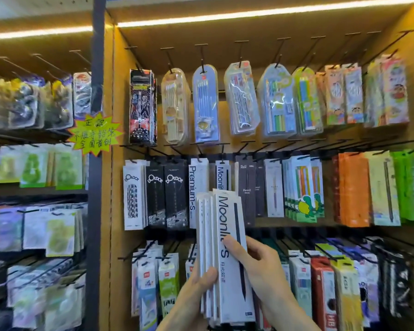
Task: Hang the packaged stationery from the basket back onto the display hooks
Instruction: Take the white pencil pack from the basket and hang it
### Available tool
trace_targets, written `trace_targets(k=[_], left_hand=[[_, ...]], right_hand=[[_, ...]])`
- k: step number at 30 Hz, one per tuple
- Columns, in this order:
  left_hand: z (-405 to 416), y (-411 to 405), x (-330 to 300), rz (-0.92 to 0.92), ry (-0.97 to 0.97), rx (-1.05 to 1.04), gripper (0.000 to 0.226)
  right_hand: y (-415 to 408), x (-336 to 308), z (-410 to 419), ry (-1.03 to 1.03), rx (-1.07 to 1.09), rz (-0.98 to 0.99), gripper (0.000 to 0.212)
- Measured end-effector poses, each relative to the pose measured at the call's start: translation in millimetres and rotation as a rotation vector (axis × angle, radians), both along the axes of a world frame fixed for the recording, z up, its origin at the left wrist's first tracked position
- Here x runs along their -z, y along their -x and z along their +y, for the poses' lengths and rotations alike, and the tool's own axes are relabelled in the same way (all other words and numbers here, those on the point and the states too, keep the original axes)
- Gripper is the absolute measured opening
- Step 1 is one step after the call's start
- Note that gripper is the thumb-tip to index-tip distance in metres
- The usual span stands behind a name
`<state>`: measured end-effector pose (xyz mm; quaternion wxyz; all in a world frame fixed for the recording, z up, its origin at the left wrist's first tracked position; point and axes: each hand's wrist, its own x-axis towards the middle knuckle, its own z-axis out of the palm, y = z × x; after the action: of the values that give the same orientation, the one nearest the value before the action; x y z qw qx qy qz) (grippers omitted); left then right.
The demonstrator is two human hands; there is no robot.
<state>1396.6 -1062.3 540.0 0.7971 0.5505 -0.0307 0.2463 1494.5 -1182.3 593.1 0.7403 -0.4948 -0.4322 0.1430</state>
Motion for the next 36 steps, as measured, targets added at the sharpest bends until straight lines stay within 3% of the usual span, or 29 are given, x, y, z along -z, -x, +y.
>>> trace_targets(k=[4,7,14,20,26,36], left_hand=[[15,-6,-13,-0.032,0.07,0.004,0.111],[25,-9,-23,-0.035,0.0,-0.051,0.102],[51,-17,-36,-0.102,-0.099,-0.195,0.112],[64,-14,-48,-0.158,-0.103,-0.278,0.098],[78,-13,-49,-0.159,-0.146,-0.271,0.12],[84,-18,-51,-0.108,-0.163,-0.33,0.091]], right_hand=[[-7,-15,11,-0.065,0.025,-0.009,0.026],[-15,-24,21,-0.084,0.014,0.019,0.023],[-30,-40,43,-0.116,-0.028,0.033,0.022],[-54,-77,68,-0.132,0.076,-0.076,0.022],[-76,-99,96,-0.075,0.143,-0.108,0.023],[-92,-92,122,-0.008,0.192,0.009,0.024]])
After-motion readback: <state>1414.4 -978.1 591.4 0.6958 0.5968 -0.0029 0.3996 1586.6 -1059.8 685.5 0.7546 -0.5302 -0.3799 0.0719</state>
